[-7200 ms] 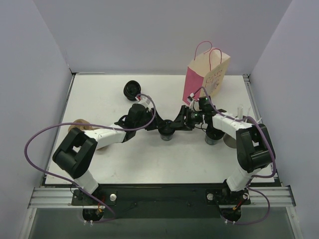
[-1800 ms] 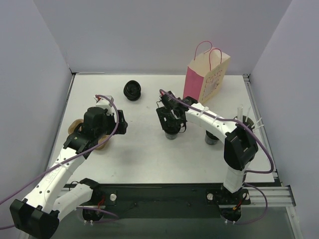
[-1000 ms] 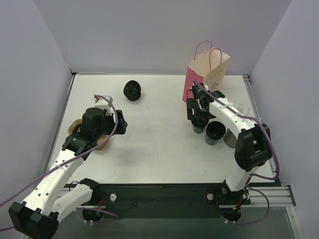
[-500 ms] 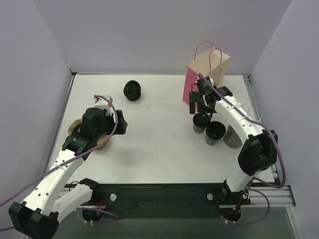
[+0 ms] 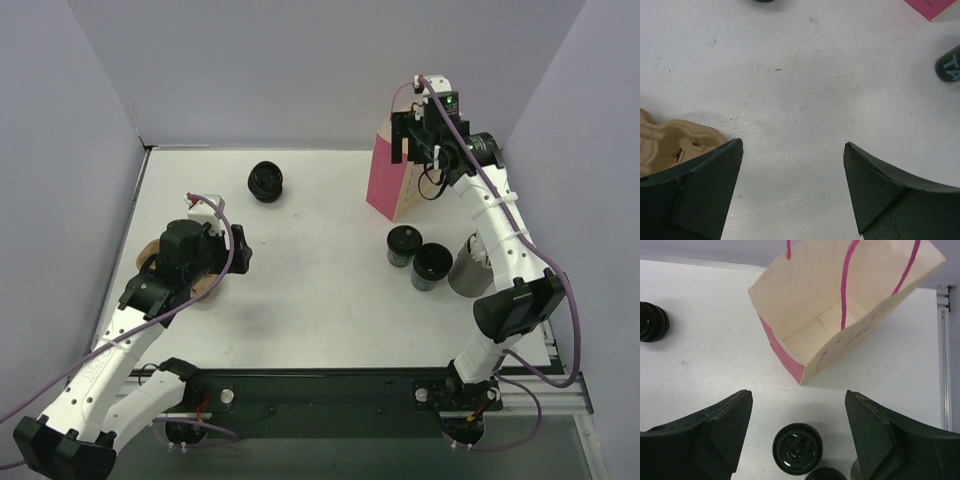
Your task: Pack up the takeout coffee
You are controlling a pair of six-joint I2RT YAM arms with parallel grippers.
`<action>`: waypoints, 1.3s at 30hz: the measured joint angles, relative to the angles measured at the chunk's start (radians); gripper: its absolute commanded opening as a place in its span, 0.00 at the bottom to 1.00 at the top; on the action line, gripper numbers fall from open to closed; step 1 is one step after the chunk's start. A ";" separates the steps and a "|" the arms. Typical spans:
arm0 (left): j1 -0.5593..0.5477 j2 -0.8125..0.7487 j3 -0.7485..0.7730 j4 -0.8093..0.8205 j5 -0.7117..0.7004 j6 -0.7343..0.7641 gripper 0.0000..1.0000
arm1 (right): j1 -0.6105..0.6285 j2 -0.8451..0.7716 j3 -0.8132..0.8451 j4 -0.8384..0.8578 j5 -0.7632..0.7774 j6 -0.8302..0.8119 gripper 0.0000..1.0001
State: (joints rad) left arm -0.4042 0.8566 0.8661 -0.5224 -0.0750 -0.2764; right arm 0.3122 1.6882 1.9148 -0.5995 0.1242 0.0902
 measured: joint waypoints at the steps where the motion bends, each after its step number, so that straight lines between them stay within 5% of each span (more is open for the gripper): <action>1: 0.000 0.000 0.000 -0.001 0.000 0.001 0.91 | -0.003 0.011 0.026 0.005 -0.016 -0.018 0.72; 14: 0.000 -0.008 -0.008 -0.009 0.020 0.004 0.91 | -0.040 0.234 0.172 0.003 -0.200 -0.253 0.54; 16: 0.000 -0.007 -0.008 -0.009 0.023 0.004 0.91 | -0.048 0.254 0.173 -0.003 -0.218 -0.274 0.40; 17: 0.000 -0.007 -0.008 -0.010 0.023 0.004 0.91 | -0.051 0.262 0.173 -0.005 -0.227 -0.284 0.23; 21: 0.000 -0.007 -0.008 -0.010 0.023 0.004 0.91 | -0.058 0.279 0.191 -0.018 -0.257 -0.324 0.01; 29: 0.000 -0.007 -0.008 -0.013 0.009 0.004 0.91 | -0.008 0.275 0.230 -0.027 -0.323 -0.347 0.00; 39: 0.002 -0.039 -0.010 -0.028 -0.100 0.002 0.92 | 0.277 0.097 0.029 -0.025 -0.273 -0.332 0.00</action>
State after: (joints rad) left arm -0.4023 0.8181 0.8562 -0.5503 -0.1753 -0.2741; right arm 0.5892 1.7855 1.9434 -0.6247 -0.1490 -0.2417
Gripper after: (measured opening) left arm 0.913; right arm 0.026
